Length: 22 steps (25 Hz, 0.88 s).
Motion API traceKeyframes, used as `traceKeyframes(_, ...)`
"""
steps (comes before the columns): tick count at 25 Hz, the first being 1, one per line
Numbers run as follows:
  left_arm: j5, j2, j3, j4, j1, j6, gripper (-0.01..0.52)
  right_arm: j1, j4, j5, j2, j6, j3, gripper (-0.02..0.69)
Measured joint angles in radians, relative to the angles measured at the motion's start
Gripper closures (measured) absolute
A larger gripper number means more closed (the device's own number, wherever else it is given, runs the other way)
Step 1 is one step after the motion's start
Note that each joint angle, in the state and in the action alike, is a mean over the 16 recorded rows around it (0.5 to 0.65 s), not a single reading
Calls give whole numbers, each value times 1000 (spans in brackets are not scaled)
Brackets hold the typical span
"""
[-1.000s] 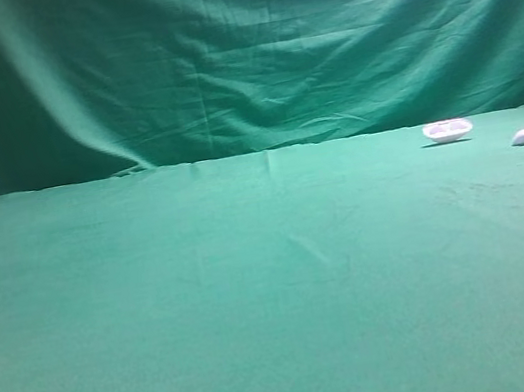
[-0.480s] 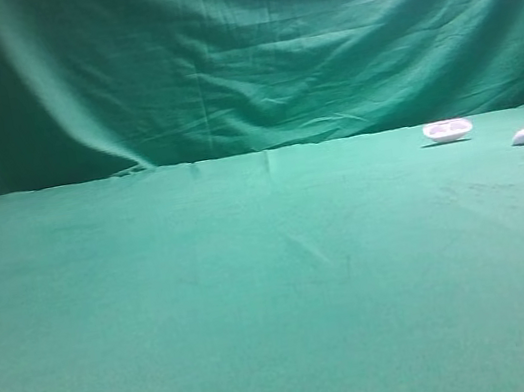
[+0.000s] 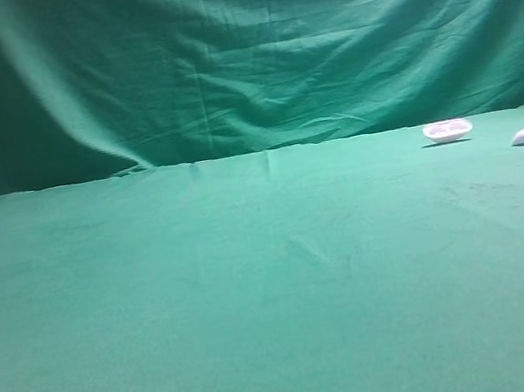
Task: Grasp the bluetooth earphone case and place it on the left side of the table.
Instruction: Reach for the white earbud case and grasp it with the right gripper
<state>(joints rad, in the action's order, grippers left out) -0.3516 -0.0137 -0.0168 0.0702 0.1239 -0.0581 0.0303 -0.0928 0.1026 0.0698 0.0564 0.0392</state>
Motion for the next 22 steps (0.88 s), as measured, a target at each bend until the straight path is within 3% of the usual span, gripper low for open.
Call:
traceKeyframes(4, 0, 0, 0, 0, 0, 0, 514, 0, -57, -116, 127, 59, 104, 665)
traceKeyframes(13, 0, 0, 0, 0, 0, 0, 514, 0, -142, -544, 567, 162, 419, 665)
traceKeyframes(22, 0, 0, 0, 0, 0, 0, 514, 52, -109, -806, 999, 108, 679, 665)
